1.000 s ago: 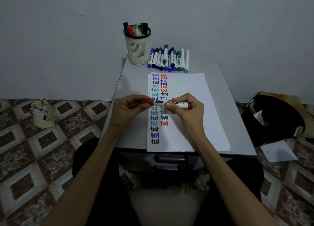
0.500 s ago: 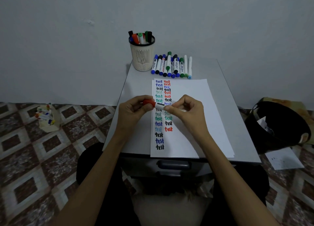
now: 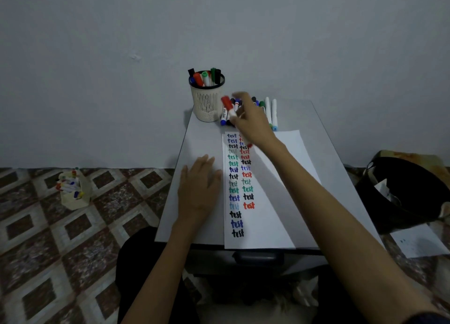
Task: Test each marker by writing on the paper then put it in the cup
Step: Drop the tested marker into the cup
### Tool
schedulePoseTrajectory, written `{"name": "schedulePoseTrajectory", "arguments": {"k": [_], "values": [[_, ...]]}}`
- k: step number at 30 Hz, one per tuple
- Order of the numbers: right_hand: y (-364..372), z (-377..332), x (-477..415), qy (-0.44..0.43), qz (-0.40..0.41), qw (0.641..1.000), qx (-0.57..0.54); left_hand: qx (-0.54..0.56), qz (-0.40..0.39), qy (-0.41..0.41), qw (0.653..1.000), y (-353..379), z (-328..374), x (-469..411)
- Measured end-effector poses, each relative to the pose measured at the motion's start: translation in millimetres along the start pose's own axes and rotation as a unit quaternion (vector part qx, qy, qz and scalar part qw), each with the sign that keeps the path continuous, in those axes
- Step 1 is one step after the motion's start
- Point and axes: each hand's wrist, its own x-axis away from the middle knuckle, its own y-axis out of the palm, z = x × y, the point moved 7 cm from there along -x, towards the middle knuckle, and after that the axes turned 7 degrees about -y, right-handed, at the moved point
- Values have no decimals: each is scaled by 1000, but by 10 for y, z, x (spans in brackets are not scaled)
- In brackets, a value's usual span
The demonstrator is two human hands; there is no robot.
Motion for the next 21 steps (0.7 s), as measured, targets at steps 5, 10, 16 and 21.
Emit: {"name": "schedulePoseTrajectory", "arguments": {"k": [5, 10, 16, 21], "values": [[-317, -86, -737, -36, 159, 986, 20, 2, 2, 0, 1000, -8, 6, -2], [-492, -173, -1273, -61, 245, 968, 5, -4, 1, 6, 1000, -10, 38, -18], [-317, -64, -1428, -63, 239, 968, -31, -23, -4, 13, 1000, 35, 17, -45], [50, 115, -1397, -65, 118, 990, 33, -20, 0, 12, 1000, 35, 8, -54]]}}
